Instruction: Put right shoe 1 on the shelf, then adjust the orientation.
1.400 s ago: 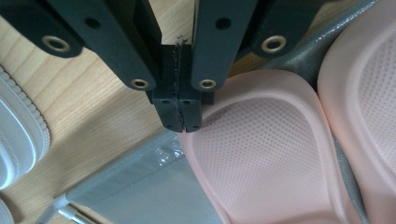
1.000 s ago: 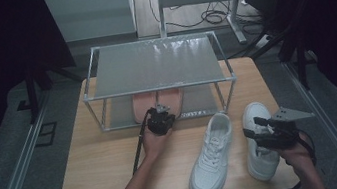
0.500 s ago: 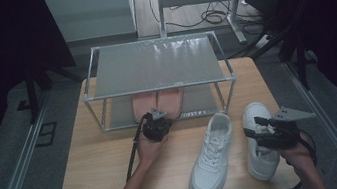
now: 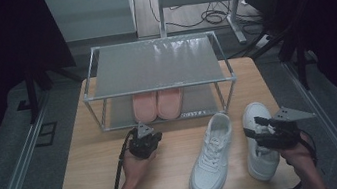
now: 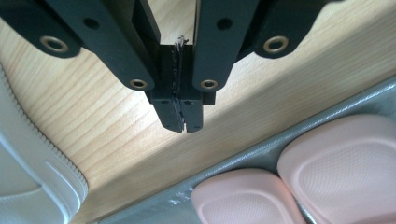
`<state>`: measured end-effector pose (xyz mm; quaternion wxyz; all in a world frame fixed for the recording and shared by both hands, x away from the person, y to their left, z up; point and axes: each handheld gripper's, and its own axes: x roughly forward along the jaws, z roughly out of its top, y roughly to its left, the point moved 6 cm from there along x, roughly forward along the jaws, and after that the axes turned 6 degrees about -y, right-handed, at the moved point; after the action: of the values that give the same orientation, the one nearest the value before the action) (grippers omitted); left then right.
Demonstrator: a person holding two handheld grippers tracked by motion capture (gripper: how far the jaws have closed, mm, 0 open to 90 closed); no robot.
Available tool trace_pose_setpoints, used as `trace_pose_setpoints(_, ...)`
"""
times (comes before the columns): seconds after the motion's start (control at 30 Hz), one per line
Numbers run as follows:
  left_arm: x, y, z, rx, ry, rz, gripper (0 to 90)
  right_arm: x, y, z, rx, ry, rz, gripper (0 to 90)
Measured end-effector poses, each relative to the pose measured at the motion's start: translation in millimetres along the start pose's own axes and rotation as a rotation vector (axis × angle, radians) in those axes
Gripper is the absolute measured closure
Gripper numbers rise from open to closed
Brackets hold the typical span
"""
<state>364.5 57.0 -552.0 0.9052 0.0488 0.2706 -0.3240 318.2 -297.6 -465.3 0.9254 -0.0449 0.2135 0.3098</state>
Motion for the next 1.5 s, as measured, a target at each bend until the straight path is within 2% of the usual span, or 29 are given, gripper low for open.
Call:
trace_pose_setpoints(0.1,-4.6,0.9,-4.4,0.021,0.0,0.015,89.2,-0.2,-0.5,-0.1,-0.001,0.002,0.0,37.7)
trace_pose_setpoints(0.4,-19.8,1.7,-13.1,-0.006,0.001,-0.024,88.5,0.9,0.0,-1.0,0.0,0.006,0.002,37.7)
trace_pose_setpoints(0.67,-35.8,3.8,-21.3,0.004,0.013,-0.032,85.5,1.5,0.9,-1.2,-0.002,0.006,0.006,37.7)
trace_pose_setpoints(0.77,-44.0,7.1,-25.7,0.0,0.02,-0.031,78.9,2.2,2.1,-0.8,-0.006,-0.002,0.003,38.0)
trace_pose_setpoints(0.83,-49.2,9.5,-27.1,-0.002,0.022,-0.022,70.9,2.3,4.0,0.3,-0.013,-0.006,0.009,37.9)
trace_pose_setpoints(0.9,-53.9,11.8,-27.5,0.003,0.022,-0.015,67.9,3.0,6.2,0.7,-0.019,-0.006,0.016,37.8)
trace_pose_setpoints(0.93,-55.9,13.1,-28.4,-0.003,0.027,-0.016,60.9,4.1,8.4,0.5,-0.022,-0.005,0.026,37.7)
trace_pose_setpoints(0.97,-57.4,14.6,-29.7,-0.007,0.038,-0.019,60.9,4.1,8.4,0.5,-0.022,-0.005,0.026,37.7)
trace_pose_setpoints(1.13,-66.9,23.2,-34.2,-0.021,0.034,0.02,45.6,5.9,10.8,-0.3,-0.022,0.003,0.039,37.6)
trace_pose_setpoints(1.2,-72.6,25.4,-35.1,-0.031,0.025,0.005,40.4,7.7,10.8,-1.4,-0.017,0.006,0.04,37.4)
trace_pose_setpoints(1.5,-78.7,31.6,-39.9,-0.057,0.055,-0.018,34.9,9.1,14.2,-2.0,-0.023,0.017,0.042,37.8)
